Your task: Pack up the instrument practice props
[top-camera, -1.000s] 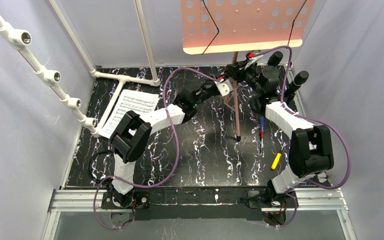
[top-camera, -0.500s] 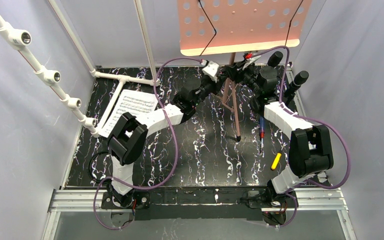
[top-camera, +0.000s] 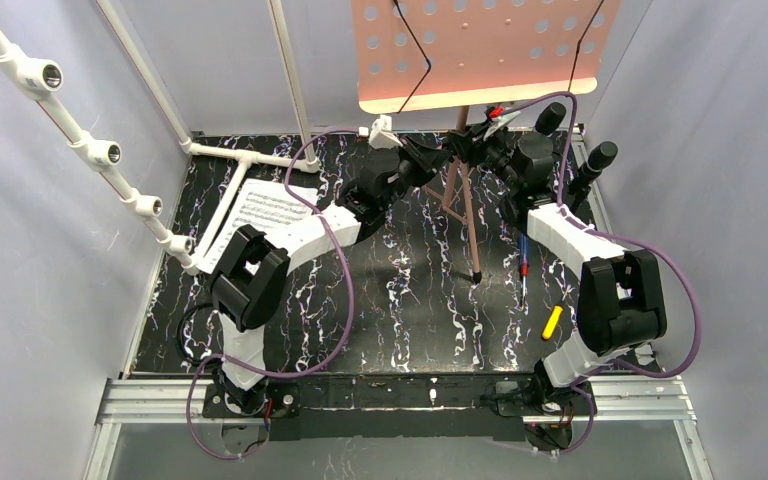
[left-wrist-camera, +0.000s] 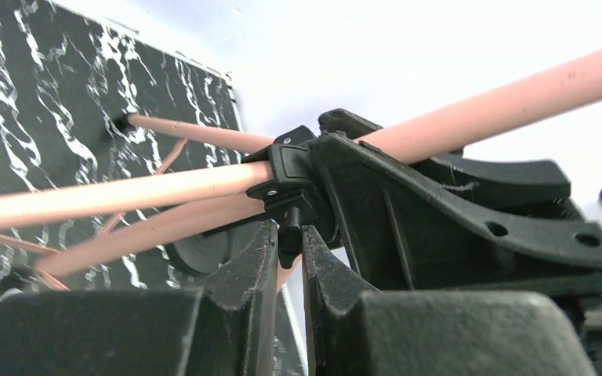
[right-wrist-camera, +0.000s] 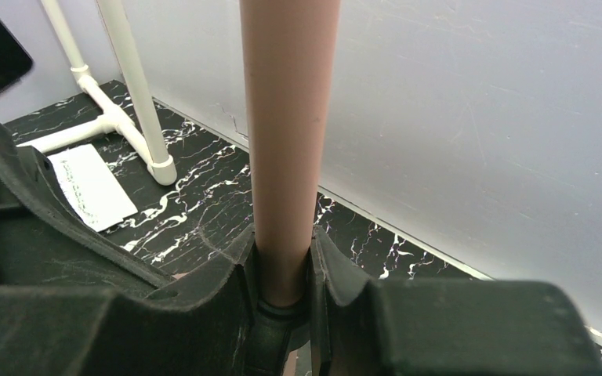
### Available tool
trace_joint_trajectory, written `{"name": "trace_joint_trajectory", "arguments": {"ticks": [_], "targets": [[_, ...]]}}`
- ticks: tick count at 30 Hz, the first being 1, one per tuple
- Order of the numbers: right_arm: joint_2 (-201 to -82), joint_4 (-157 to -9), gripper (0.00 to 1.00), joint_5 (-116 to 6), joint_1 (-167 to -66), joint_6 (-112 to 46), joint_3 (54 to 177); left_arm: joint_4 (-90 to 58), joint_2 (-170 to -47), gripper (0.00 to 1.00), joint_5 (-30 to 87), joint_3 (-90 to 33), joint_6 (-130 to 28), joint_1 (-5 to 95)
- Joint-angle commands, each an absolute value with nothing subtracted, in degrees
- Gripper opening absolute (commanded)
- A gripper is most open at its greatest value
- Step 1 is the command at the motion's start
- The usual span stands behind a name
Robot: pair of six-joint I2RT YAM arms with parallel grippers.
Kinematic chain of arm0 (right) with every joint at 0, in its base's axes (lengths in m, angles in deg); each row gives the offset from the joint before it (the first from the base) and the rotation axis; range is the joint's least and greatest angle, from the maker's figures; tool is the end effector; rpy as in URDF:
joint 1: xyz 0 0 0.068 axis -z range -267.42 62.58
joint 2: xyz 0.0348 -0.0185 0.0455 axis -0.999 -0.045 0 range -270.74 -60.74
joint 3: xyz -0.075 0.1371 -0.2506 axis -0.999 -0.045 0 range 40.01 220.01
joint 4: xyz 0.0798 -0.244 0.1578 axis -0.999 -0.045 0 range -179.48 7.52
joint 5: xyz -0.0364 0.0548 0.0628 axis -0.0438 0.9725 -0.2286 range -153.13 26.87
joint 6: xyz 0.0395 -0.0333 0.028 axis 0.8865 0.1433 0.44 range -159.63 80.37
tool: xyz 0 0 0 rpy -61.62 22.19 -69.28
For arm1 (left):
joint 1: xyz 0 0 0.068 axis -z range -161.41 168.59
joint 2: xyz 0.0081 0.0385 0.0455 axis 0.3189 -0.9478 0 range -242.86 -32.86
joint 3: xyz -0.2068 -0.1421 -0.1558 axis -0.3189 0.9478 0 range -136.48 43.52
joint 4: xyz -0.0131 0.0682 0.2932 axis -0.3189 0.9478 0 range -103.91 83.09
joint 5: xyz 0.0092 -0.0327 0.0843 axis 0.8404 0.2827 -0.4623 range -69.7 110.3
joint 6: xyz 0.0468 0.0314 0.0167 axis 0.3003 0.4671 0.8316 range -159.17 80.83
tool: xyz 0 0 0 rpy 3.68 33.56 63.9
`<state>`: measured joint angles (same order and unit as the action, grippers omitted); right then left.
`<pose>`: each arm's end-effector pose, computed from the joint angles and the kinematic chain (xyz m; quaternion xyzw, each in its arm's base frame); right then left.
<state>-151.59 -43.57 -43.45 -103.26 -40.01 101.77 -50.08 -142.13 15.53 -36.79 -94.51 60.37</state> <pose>0.3971 0.1276 0.3330 -0.2190 0.6097 0.2104 0.7322 0.3832 -0.3374 0.3127 -0.1090 0.6524 -0.5436 0.5167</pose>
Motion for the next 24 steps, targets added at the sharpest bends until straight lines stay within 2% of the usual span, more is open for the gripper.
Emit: {"name": "trace_joint_trajectory", "arguments": {"ticks": [1,3,5,10,16,19,24], "targets": [[-154.5,-53.9,0.01,-39.2,-104.7,-41.8,100.9,-46.7,-139.6,0.04,16.4,-37.1,-114.4,59.9],[-154.4,-54.0,0.01,-39.2,-104.7,-41.8,100.9,-46.6,-138.9,0.10,17.5,-36.4,-115.7,59.5],[-154.3,-54.0,0.01,-39.3,-104.7,-41.8,100.9,-46.6,-137.3,0.23,17.8,-34.8,-113.8,59.2],[-154.5,-54.0,0.01,-39.1,-104.7,-41.5,101.1,-46.5,-131.5,0.39,16.4,-30.2,-99.0,59.2],[-154.5,-54.0,0.01,-39.3,-104.7,-41.6,101.2,-46.6,-125.1,0.46,16.0,-24.8,-72.6,59.6],[-154.6,-53.9,0.01,-39.1,-104.8,-41.5,101.4,-47.7,-124.8,0.49,18.7,-23.8,-53.4,60.1],[-154.7,-54.0,0.01,-39.1,-104.8,-41.7,101.4,-59.9,-126.7,0.53,28.0,-20.0,-22.7,61.5]]}}
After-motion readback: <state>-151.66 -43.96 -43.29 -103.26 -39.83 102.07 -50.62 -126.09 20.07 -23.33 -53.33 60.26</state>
